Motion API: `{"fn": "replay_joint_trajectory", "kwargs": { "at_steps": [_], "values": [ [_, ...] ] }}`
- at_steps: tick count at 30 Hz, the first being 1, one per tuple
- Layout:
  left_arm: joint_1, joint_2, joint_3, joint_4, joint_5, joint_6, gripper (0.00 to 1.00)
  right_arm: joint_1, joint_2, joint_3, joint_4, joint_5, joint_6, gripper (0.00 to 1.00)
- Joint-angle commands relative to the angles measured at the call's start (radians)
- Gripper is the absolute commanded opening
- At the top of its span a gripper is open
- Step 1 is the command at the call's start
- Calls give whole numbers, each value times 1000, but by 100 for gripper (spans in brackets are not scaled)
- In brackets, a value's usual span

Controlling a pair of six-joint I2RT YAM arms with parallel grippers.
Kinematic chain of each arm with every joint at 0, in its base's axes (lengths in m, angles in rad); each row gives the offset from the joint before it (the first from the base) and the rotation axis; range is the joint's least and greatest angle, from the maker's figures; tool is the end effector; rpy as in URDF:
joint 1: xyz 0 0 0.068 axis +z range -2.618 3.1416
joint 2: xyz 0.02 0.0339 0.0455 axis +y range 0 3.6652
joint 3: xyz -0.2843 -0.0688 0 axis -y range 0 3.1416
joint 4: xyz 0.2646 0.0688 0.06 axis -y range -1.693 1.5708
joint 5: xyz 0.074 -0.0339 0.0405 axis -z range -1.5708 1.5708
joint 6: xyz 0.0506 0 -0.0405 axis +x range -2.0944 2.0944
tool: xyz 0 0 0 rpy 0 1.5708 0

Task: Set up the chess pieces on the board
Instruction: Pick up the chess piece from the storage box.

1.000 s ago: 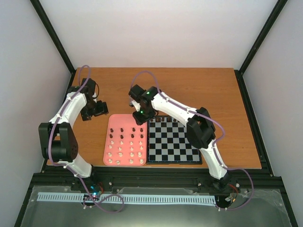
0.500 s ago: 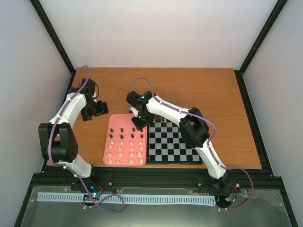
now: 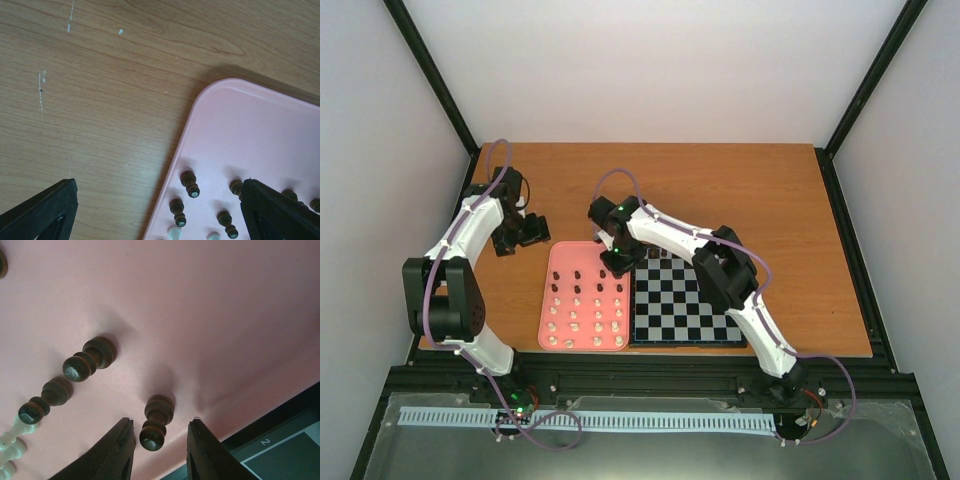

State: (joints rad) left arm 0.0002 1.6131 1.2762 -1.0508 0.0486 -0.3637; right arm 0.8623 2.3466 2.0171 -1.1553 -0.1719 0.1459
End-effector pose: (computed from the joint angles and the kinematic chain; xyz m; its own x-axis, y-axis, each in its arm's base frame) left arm 0.3243 -0.0024 0.2442 -0.9220 -0.3555 -0.1532 -0.3417 0.9334 -0.1094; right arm 0.3185 0.3849 0.1642 -0.7516 -0.6569 -0.0602 -0.6554 0.7332 0.1811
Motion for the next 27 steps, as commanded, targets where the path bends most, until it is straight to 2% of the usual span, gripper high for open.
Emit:
{"fn": "replay_joint_trajectory", "kwargs": {
  "at_steps": [1,3,7,12,16,21,27],
  "values": [
    [1,9,31,7,-1,-8,100,-6,18,31,-3,-7,-11,27],
    [0,11,32,8,1,-7,100,-6,21,34,-5,-5,-13,22],
    [0,16,36,7,8,-7,100,-8,26,38,-7,-11,-18,19],
    [0,16,36,9,12,-5,100,-8,29,42,-12,-15,-21,3],
    [0,16,32,9,14,-6,100,-8,17,46,-15,0,-21,3],
    [0,14,39,6,14,-3,100,-26,-89,37,-13,29,4,3],
    [0,15,37,7,15,-4,100,-123,-326,-169,23,39,73,3]
  ]
}}
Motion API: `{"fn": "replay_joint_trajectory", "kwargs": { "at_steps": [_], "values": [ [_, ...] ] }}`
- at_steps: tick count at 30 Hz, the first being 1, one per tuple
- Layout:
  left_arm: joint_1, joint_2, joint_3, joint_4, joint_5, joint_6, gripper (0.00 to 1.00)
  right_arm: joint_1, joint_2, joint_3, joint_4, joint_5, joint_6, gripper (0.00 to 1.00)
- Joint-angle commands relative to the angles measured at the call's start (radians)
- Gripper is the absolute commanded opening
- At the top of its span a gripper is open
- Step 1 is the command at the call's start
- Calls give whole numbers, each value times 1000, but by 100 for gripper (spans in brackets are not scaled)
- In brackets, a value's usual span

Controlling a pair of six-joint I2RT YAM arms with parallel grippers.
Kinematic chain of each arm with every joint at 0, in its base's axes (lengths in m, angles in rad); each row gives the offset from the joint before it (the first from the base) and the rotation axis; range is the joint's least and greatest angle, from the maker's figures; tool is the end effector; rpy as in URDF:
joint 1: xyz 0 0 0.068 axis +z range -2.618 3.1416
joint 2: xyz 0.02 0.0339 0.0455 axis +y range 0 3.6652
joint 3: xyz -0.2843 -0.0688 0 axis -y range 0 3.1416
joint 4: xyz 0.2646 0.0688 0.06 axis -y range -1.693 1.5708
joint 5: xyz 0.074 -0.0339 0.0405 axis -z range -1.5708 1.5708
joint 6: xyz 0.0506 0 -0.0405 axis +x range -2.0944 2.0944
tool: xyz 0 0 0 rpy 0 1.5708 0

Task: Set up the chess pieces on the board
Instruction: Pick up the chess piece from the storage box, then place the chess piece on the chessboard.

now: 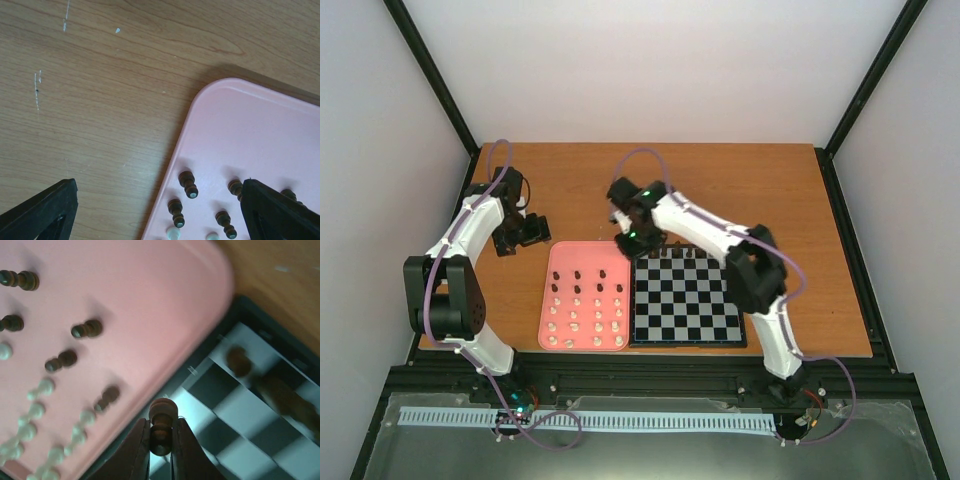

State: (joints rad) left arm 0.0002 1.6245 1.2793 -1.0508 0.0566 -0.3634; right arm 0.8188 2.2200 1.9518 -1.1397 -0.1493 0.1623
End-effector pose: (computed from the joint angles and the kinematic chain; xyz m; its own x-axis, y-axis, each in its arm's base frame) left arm 0.3262 -0.0028 0.2417 -0.9239 -0.3551 -0.1427 -0.3410 0.9331 -0.1139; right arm 0.3245 0.3579 0.2053 -0.7846 -0.6049 -0.1363 -0.6201 0.7657 0.1711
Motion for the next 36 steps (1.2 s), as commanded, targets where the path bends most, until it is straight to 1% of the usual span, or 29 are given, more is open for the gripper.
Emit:
{"fn": "replay_joint_trajectory", "kwargs": {
  "at_steps": [1,5,8,12,16,23,31,36],
  "values": [
    [1,3,32,8,7,-5,100,-105,-246,-161,22,10,69,3],
    [0,5,33,7,11,-3,100,-216,-414,-383,53,32,100,3],
    [0,12,35,8,17,-4,100,-311,-496,-517,58,40,99,3],
    [0,22,41,8,20,-5,100,-412,-548,-601,58,78,84,3],
    [1,26,41,8,21,-4,100,-470,-542,-639,62,92,66,3],
    [0,29,47,5,23,-2,100,-509,-489,-679,101,102,43,3],
    [1,28,53,4,23,4,100,-536,-414,-654,123,110,12,3],
    [0,29,55,4,23,6,100,-549,-398,-653,126,116,1,3]
  ]
}}
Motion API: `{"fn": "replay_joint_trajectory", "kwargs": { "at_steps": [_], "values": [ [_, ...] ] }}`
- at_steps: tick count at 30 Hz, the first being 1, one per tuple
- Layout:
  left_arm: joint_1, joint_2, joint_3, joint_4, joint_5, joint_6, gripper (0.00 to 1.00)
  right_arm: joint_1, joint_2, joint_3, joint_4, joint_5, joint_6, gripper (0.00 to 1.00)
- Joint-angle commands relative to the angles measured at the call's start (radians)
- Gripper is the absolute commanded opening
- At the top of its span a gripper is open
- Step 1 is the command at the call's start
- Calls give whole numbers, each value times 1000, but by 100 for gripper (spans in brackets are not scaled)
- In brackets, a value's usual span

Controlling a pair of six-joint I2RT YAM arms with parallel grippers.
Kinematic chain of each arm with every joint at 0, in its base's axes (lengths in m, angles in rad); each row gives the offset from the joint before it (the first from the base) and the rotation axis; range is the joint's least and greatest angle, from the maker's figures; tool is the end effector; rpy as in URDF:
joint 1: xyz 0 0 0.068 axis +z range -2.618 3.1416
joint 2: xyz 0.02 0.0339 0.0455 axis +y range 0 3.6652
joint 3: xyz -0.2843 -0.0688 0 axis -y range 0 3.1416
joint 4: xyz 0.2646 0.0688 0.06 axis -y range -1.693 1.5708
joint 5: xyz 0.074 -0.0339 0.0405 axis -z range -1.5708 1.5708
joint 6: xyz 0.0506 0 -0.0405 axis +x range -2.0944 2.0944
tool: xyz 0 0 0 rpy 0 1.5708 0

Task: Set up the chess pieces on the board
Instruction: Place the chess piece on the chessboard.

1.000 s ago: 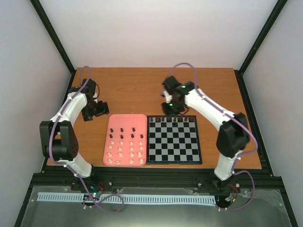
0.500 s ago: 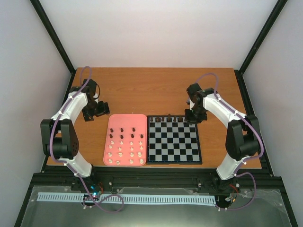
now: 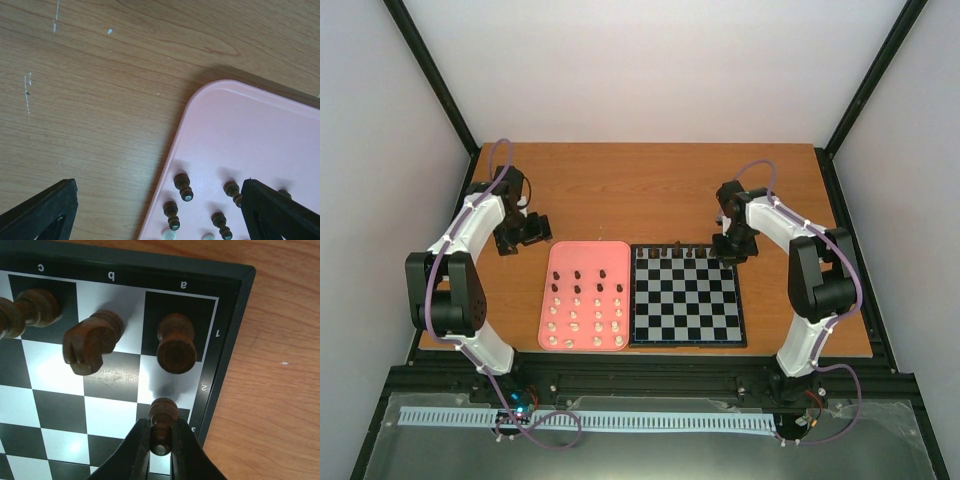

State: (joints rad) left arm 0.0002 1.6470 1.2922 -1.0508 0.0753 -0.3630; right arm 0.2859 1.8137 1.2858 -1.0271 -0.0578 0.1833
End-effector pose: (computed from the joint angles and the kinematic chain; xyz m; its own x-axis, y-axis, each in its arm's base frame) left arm 0.3311 -0.0037 0.2386 -0.9264 -0.3543 -0.1274 -0.3389 0.9321 -0.1278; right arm 0.3342 0.1013 0.1835 -0.9947 -0.1027 -0.0050 -0.1028 0.9929 0.0597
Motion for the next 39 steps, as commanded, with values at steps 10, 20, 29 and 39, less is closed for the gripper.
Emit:
{"fn": "replay_joint_trajectory", "kwargs": {
  "at_steps": [10,20,29,39],
  "values": [
    [0,11,42,6,9,6,100,-24,32,23,24,5,-30,3],
    [0,13,40,9,14,8,100,-25,59,55,31,-3,-33,3],
    [0,16,35,9,17,9,100,-25,63,43,21,-2,-35,3],
    [0,20,33,14,20,10,100,-24,12,-16,27,-30,-25,3]
  ]
}}
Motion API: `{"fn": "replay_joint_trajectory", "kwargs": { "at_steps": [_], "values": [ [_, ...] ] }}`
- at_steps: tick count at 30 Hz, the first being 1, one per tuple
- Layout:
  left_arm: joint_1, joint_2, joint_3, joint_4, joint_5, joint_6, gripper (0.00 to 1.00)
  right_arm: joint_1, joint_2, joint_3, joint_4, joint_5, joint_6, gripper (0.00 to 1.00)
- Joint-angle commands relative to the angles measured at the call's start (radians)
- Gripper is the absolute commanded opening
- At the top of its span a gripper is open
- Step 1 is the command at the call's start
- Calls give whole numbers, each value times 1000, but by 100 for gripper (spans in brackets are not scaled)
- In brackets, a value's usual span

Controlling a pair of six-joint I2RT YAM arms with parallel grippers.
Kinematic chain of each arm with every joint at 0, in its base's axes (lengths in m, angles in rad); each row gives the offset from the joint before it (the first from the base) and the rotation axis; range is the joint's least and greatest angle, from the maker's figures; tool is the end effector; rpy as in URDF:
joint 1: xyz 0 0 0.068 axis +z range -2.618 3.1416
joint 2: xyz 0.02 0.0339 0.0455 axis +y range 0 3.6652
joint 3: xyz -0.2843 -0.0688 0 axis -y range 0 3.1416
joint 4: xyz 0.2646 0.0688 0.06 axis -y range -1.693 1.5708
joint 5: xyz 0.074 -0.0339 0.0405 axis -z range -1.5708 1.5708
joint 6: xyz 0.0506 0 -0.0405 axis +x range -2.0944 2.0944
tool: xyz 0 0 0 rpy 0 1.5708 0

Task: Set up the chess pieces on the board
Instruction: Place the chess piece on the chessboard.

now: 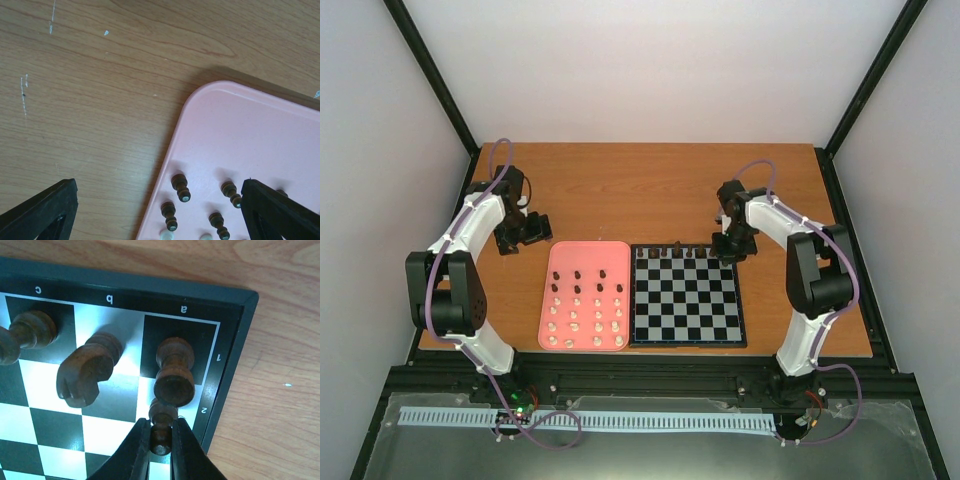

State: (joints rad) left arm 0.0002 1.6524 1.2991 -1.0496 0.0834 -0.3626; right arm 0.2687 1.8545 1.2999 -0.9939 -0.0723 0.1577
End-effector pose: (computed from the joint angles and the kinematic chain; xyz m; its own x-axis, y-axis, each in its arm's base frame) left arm 0.3330 -0.0041 0.2389 -0.9267 -0.3537 -0.1271 -0.3369 0.9317 -0.1361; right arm 0.3450 0.0988 0.1737 -0.9937 -0.1112 -0.0107 -0.1117 0.9909 0.0748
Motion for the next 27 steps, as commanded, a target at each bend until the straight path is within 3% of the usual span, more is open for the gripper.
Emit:
{"fn": "replay_joint_trajectory", "kwargs": {
  "at_steps": [1,6,10,12,23,27],
  "values": [
    [1,13,26,13,12,9,100,-7,-31,-33,-5,-18,1,3],
    [0,8,24,12,13,9,100,-8,-32,-36,4,-23,3,4],
    [0,6,28,13,15,9,100,-7,-31,-24,5,-10,5,14],
    [0,7,28,12,15,8,100,-7,-31,-16,4,-1,9,25],
    [1,4,30,8,11,11,100,2,-125,26,-25,-18,-4,46],
    [0,5,37,5,10,10,100,87,-167,129,-110,1,14,48]
  ]
}}
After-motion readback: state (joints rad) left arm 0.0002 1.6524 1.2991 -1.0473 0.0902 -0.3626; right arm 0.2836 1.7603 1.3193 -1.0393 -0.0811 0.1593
